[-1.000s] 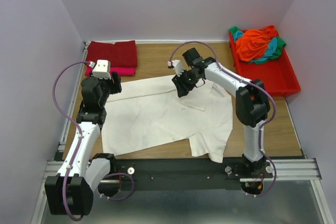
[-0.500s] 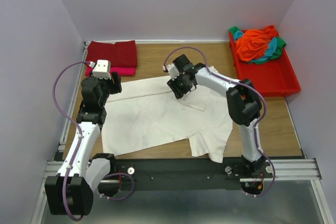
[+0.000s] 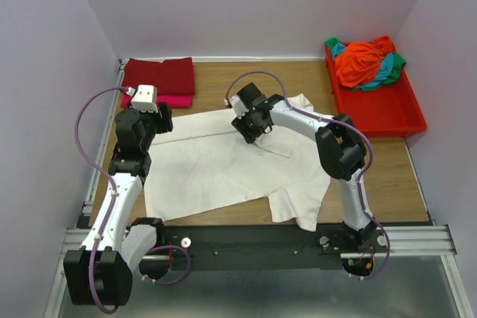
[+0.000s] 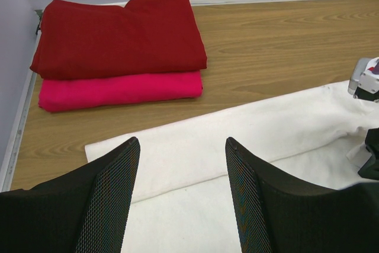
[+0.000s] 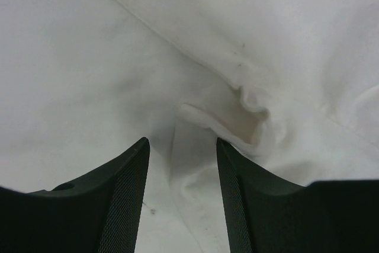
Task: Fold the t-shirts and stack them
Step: Fold the tshirt
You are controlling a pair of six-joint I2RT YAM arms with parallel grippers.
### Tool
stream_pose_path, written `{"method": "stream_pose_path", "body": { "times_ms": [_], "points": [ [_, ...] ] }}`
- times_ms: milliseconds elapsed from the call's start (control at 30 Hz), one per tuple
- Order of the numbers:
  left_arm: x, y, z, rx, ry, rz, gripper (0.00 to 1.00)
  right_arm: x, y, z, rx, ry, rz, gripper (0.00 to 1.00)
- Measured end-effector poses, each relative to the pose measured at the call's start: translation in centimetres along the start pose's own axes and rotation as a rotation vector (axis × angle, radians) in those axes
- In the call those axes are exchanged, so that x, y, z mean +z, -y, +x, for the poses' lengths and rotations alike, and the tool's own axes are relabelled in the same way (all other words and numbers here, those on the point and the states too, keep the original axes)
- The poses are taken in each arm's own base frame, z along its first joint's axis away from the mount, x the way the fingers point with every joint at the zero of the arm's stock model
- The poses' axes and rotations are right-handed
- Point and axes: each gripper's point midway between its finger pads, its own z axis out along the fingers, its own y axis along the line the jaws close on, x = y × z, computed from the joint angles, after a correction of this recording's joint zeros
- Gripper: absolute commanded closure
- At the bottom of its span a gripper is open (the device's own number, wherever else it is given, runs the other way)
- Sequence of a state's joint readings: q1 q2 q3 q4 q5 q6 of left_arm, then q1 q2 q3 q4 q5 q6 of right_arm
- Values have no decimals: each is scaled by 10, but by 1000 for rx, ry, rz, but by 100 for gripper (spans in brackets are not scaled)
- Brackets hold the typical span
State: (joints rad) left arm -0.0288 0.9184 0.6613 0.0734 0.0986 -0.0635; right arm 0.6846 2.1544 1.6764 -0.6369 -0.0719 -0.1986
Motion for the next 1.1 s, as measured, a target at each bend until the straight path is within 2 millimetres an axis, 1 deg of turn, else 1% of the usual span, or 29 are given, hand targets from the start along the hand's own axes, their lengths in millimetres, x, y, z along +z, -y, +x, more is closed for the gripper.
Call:
{"method": "stream_pose_path", "body": {
  "times_ms": [167, 300, 333, 400, 433, 567, 600, 700, 733, 767, 800, 833, 867, 1100],
  "points": [
    [0, 0, 0, 0, 0, 1, 32, 1, -8, -1, -21, 0, -8, 44],
    [0, 1, 0, 0, 0, 5, 33, 2, -10, 1, -27, -6, -9, 48],
    [0, 1, 0, 0, 0, 6, 32, 2, -9, 2, -30, -9, -5, 50],
    [0, 1, 0, 0, 0, 7, 32, 2, -8, 3, -30, -12, 3, 60],
    [0, 1, 0, 0, 0, 7, 33, 2, -6, 3, -30, -14, 11, 61],
    [0, 1, 0, 0, 0, 8, 33, 3, -3, 5, -36, -18, 27, 73],
    [0, 1, 0, 0, 0, 8, 32, 4, -2, 6, -37, -22, 33, 75],
    [0, 1, 0, 0, 0, 8, 32, 5, -1, 10, -39, -31, 44, 86],
    [0, 1, 0, 0, 0, 8, 32, 5, 0, 10, -42, -31, 46, 88],
    [0, 1, 0, 0, 0, 8, 33, 5, 1, 9, -44, -30, 49, 93],
    [0, 1, 0, 0, 0, 8, 33, 5, 1, 9, -45, -29, 50, 93],
    [0, 1, 0, 0, 0, 8, 32, 5, 1, 9, -47, -29, 51, 97],
    [0, 1, 0, 0, 0, 8, 32, 5, 1, 9, -49, -29, 53, 99],
    [0, 2, 0, 0, 0, 9, 32, 4, 2, 10, -64, -28, 52, 99]
  ]
}}
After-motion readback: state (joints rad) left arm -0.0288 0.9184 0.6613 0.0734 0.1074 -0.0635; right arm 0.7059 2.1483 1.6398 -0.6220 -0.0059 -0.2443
